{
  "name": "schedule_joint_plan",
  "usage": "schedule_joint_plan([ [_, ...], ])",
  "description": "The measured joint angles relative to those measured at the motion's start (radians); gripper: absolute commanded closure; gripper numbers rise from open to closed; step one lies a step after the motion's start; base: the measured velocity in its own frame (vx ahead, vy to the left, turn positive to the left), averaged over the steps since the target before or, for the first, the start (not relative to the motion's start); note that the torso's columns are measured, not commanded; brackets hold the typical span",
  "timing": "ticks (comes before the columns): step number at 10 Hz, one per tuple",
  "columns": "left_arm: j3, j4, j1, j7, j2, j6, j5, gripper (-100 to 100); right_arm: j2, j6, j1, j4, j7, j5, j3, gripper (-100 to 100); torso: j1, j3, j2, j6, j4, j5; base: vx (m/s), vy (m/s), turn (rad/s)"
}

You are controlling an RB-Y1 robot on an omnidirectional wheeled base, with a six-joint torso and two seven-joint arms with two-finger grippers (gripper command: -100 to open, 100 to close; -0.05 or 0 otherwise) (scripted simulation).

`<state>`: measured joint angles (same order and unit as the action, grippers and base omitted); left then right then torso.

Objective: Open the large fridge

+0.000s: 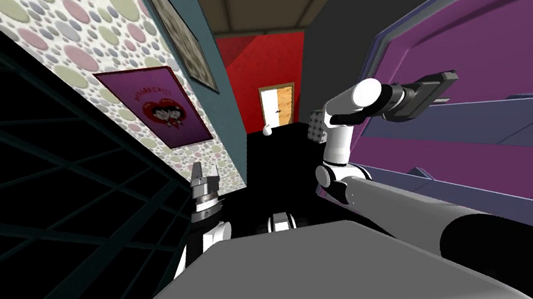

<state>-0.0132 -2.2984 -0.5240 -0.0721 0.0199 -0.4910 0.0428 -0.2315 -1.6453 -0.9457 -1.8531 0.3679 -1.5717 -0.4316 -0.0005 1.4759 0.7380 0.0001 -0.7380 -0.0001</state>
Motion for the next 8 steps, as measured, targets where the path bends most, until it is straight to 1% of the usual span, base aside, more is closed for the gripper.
schedule_joint_plan([
  [1,0.000,0.000,0.000,0.000,0.000,0.000,0.000,0,-0.003,0.000,0.001,0.021,0.009,0.007,-0.006,100,0.001,0.000,-0.001,0.001,0.000,0.000,-0.028,-0.075,0.350],
  [2,0.000,0.000,0.000,0.000,0.000,0.000,0.000,0,-0.024,-0.001,-0.009,0.054,0.038,0.033,-0.033,100,-0.001,0.000,0.000,-0.001,0.000,0.000,-0.030,-0.079,0.327],
  [3,0.000,0.000,0.000,0.000,0.000,0.000,0.000,0,-0.034,-0.004,-0.020,0.085,0.060,0.057,-0.047,100,0.000,0.000,0.000,0.000,0.000,0.000,-0.012,-0.035,0.053],
  [4,0.000,0.000,0.000,0.000,0.000,0.000,0.000,0,-0.039,-0.005,-0.023,0.110,0.069,0.066,-0.052,100,0.002,0.000,-0.001,0.001,0.000,0.000,-0.036,-0.055,0.332],
  [5,0.000,0.000,0.000,0.000,0.000,0.000,0.000,0,-0.061,-0.006,-0.036,0.142,0.094,0.091,-0.080,100,0.001,0.000,0.001,-0.001,0.000,0.000,-0.042,-0.067,0.355],
  [6,0.000,0.000,0.000,0.000,0.000,0.000,0.000,0,-0.071,-0.008,-0.042,0.174,0.119,0.113,-0.095,100,0.000,0.000,0.001,0.000,0.000,0.000,-0.017,-0.038,0.059],
  [7,0.000,0.000,0.000,0.000,0.000,0.000,0.000,0,-0.073,-0.010,-0.045,0.196,0.128,0.124,-0.098,100,0.001,0.000,-0.001,0.001,0.000,0.000,-0.039,-0.063,0.304],
  [8,0.000,0.000,0.000,0.000,0.000,0.000,0.000,0,-0.095,-0.013,-0.060,0.235,0.158,0.150,-0.125,100,0.000,0.000,0.000,-0.001,0.000,0.000,-0.043,-0.068,0.324],
])
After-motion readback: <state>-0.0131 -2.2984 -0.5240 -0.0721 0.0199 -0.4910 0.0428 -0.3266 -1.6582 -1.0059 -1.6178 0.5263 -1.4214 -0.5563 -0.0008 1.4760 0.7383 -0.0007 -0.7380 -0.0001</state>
